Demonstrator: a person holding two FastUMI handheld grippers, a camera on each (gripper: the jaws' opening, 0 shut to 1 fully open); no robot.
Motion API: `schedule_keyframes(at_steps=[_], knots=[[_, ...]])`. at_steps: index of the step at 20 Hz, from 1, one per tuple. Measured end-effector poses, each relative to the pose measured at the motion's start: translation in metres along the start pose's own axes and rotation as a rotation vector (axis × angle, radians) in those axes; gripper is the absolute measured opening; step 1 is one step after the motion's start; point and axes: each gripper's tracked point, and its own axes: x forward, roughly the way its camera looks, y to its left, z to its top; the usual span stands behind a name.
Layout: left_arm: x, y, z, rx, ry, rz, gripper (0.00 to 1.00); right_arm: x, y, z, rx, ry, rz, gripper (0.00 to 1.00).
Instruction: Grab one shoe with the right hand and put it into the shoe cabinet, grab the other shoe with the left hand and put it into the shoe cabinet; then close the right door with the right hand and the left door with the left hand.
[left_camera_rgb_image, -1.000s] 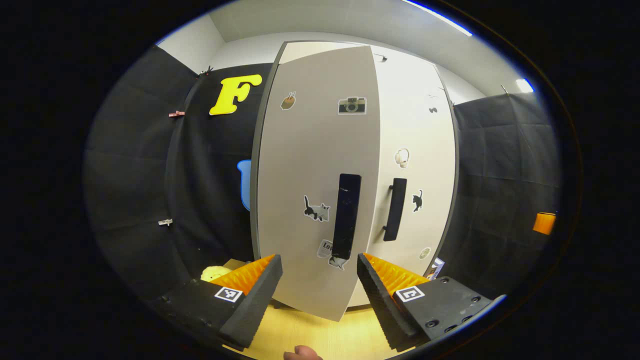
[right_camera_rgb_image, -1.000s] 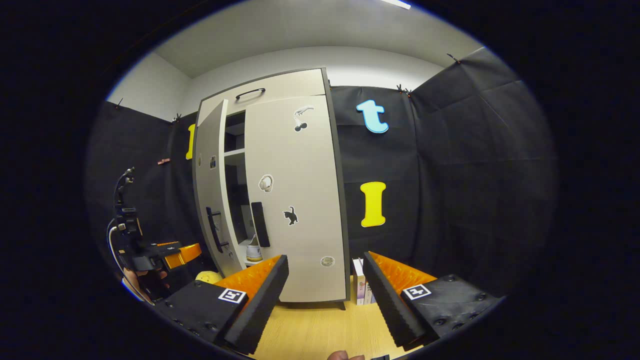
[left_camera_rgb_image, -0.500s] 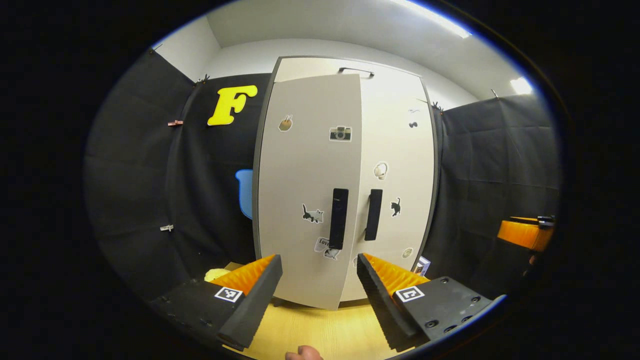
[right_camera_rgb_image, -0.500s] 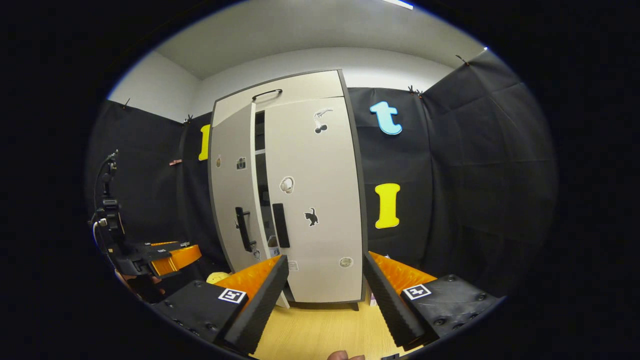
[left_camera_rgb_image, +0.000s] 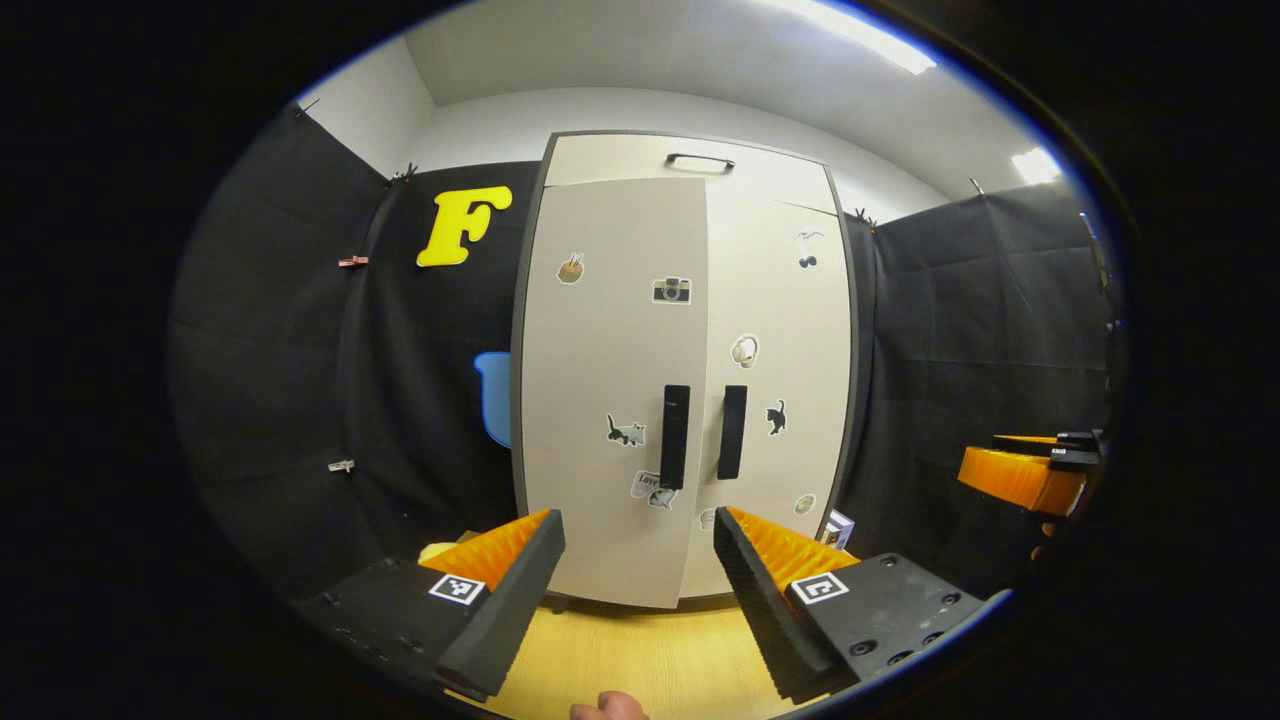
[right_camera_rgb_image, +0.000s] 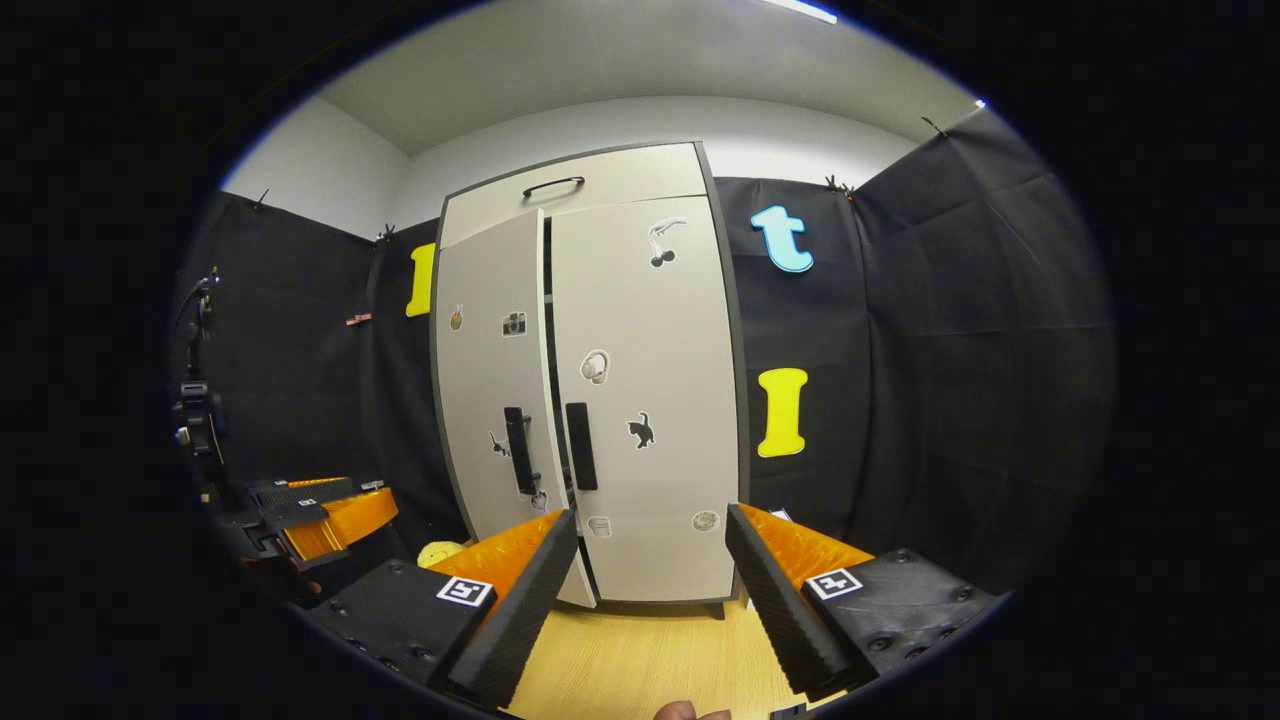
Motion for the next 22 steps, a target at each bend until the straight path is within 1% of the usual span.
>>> schedule_keyframes(at_steps=[2,11,22], knots=[[-0.0028,0.0006,-0.0004,0.015,-0.002,0.005,0.95,-0.0013,0.0002,0.0001,-0.004,-0.002,-0.005,0.98],[-0.0062,-0.0026,0.0023,0.041,-0.018,-0.019,0.95,-0.0026,0.0039,0.0005,-0.020,-0.011,-0.014,0.98],[-0.0038,-0.0045,0.0014,0.029,-0.018,-0.028,0.95,0.0000,0.0024,-0.0009,-0.017,-0.011,-0.015,0.98]])
